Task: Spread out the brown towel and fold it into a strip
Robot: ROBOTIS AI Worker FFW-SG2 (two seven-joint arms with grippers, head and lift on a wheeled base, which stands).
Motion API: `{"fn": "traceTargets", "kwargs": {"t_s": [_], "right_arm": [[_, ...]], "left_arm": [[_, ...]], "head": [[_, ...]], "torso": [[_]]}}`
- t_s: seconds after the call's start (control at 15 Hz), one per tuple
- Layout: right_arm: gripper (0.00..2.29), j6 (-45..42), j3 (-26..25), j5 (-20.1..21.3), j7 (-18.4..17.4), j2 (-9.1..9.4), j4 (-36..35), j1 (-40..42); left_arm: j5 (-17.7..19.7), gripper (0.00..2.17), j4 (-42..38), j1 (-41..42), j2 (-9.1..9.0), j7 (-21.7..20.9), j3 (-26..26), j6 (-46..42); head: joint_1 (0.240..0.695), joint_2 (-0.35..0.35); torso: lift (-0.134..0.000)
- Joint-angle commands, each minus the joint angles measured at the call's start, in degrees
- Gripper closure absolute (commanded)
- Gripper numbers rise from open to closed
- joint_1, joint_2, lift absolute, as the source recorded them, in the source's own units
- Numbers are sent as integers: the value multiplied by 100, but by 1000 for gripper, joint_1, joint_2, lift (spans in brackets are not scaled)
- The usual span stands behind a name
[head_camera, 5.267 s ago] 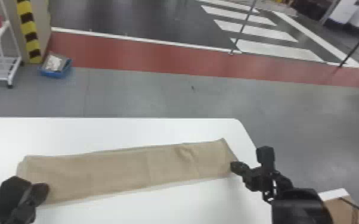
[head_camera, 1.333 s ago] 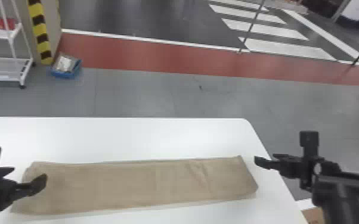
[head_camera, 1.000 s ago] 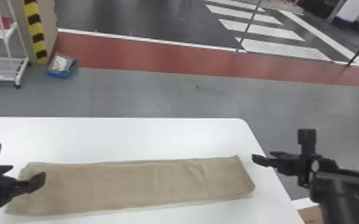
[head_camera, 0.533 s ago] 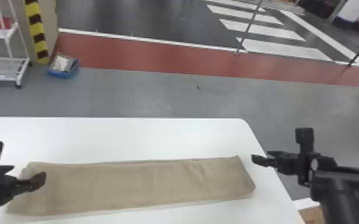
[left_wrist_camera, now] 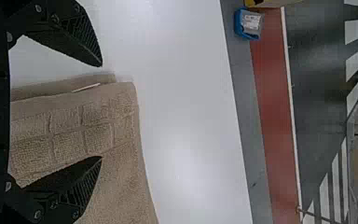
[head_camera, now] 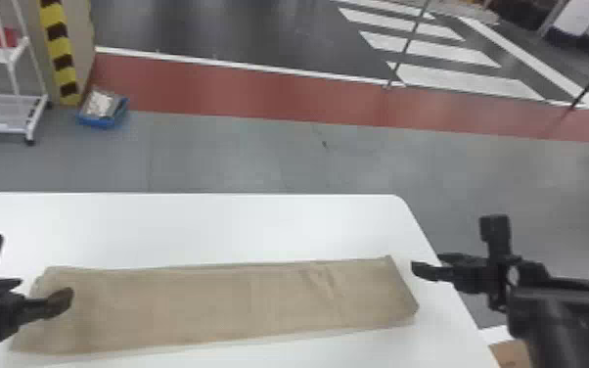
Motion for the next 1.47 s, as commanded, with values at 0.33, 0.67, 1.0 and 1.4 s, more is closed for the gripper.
{"fn": "traceTargets", "kwargs": {"t_s": [0.33,0.67,1.0,1.4], "right_arm": [[194,-14,-67,-107,98,-114,18,120],[194,74,-23,-46,177,-132,18,102],[194,92,56,-54,326,-193,228,6],[194,4,21,-116,344,-255,334,6]], "left_arm": [[47,191,-127,44,21,4,88,396],[38,167,-206,62,29,-5,105,536],[12,164,-250,62,38,-84,105,800],[-6,157,-250,62,29,-102,105,800]], "head": [[695,-324],[695,-329],[695,-323],[695,-327]], "torso": [[0],[0],[0],[0]]}}
